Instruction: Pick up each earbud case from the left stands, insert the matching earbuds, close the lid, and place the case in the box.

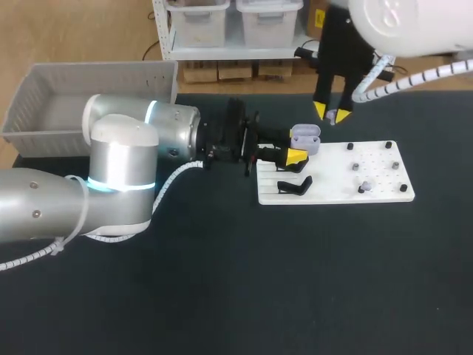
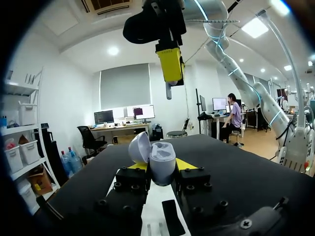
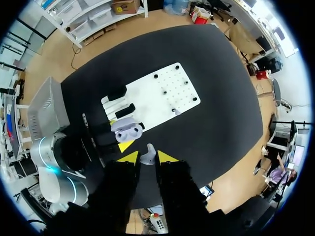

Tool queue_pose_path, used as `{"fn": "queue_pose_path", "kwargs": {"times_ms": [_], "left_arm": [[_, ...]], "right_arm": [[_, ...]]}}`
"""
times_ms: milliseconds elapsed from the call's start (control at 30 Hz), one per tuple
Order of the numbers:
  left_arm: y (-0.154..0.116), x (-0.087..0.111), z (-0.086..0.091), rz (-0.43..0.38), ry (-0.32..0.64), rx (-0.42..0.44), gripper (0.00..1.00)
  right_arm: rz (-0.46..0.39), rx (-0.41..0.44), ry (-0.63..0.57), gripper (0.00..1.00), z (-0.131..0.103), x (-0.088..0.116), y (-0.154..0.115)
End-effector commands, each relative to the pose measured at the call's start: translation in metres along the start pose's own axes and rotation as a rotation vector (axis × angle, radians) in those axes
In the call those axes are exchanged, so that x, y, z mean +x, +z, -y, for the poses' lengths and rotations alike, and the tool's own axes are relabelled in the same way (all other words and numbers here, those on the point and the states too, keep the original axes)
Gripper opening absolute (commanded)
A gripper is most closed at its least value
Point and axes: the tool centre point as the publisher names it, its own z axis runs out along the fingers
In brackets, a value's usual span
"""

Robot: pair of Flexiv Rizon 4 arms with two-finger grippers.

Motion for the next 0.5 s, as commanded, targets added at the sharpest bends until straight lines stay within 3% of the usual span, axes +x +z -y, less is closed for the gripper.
{"fn": "queue_pose_path", "kwargs": {"times_ms": [33, 500], "left_arm": [[0.0, 0.0, 0.002, 0.002, 0.003, -0.006, 0.0], [0.0, 0.0, 0.002, 0.002, 0.003, -0.006, 0.0]], "right_arm": [[-0.008, 0.016, 0.009, 0.0, -0.014, -0.005, 0.007], [-0.012, 0.056, 0.045, 0.0, -0.031, -0.004, 0.023]]}}
